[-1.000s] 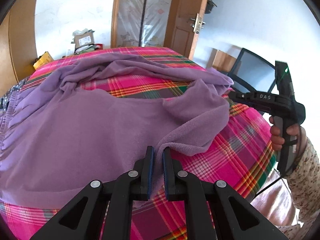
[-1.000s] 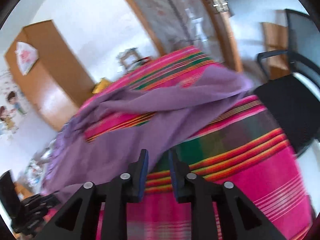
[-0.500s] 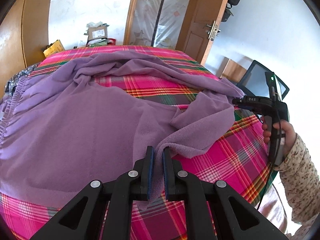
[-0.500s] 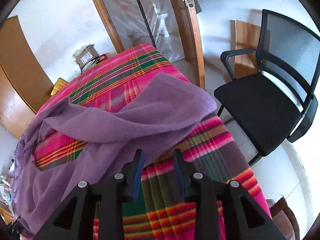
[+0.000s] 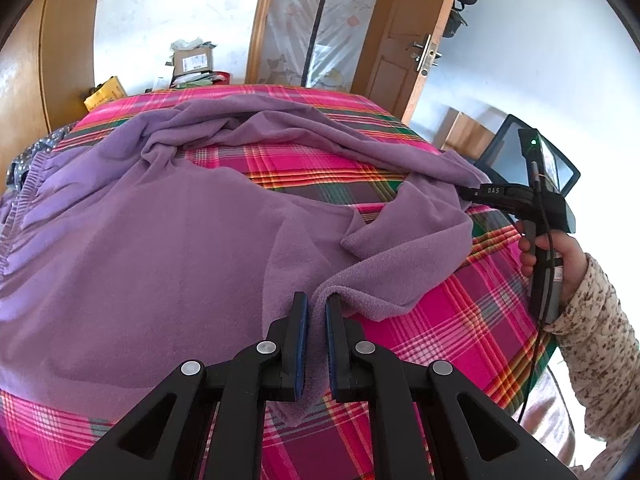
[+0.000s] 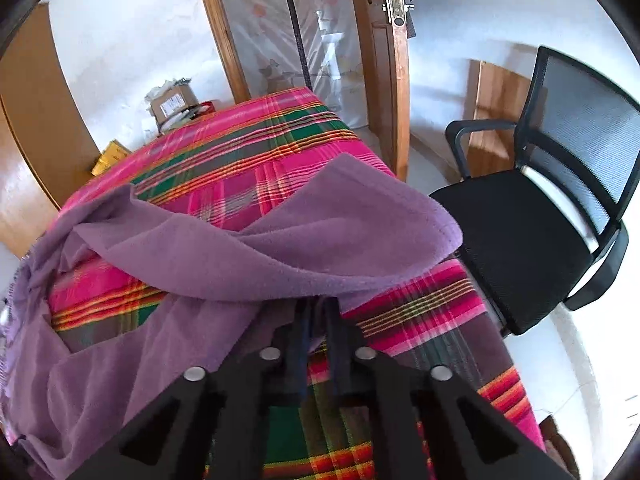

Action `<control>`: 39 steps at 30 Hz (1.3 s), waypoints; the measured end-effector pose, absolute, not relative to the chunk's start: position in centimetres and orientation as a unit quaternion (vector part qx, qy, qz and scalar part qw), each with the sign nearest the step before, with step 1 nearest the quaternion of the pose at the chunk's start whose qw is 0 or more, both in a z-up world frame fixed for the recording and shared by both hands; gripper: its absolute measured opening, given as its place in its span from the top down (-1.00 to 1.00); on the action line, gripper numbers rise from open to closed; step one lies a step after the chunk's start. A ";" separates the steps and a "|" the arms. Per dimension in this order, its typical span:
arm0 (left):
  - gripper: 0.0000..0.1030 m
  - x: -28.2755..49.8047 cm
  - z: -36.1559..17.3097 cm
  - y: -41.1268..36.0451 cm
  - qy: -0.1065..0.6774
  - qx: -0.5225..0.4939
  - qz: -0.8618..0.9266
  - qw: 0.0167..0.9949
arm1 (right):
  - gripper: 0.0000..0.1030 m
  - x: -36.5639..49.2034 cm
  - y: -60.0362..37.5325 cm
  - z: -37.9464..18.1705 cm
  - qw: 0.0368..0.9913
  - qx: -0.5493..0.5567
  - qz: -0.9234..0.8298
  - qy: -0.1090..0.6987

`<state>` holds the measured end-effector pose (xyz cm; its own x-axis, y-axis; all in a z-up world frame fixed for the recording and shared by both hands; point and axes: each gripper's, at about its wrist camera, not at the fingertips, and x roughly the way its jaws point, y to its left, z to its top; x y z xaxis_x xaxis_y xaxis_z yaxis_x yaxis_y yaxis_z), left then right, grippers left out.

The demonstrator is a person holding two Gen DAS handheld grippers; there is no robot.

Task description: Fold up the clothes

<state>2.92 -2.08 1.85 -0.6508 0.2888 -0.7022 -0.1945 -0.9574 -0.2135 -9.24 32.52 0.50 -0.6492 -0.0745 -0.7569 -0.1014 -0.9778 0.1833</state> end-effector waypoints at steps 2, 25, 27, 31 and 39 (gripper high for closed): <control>0.83 2.9 1.8 -2.0 -0.059 -0.397 0.906 0.133 | 0.92 -9.0 32.8 0.7 0.002 -0.411 0.904 0.114; 0.83 4.5 2.9 1.3 -0.023 -0.388 0.904 0.178 | 0.93 1.8 39.1 5.7 0.055 -0.309 0.934 0.173; 0.83 4.6 3.0 1.8 -0.017 -0.389 0.903 0.181 | 0.93 3.0 40.0 5.9 0.070 -0.301 0.935 0.175; 0.83 5.0 3.0 2.8 -0.007 -0.390 0.900 0.192 | 0.93 5.0 41.6 6.1 0.092 -0.291 0.934 0.186; 0.83 5.8 2.4 4.5 0.013 -0.396 0.894 0.211 | 0.93 8.6 44.1 4.8 0.130 -0.295 0.924 0.206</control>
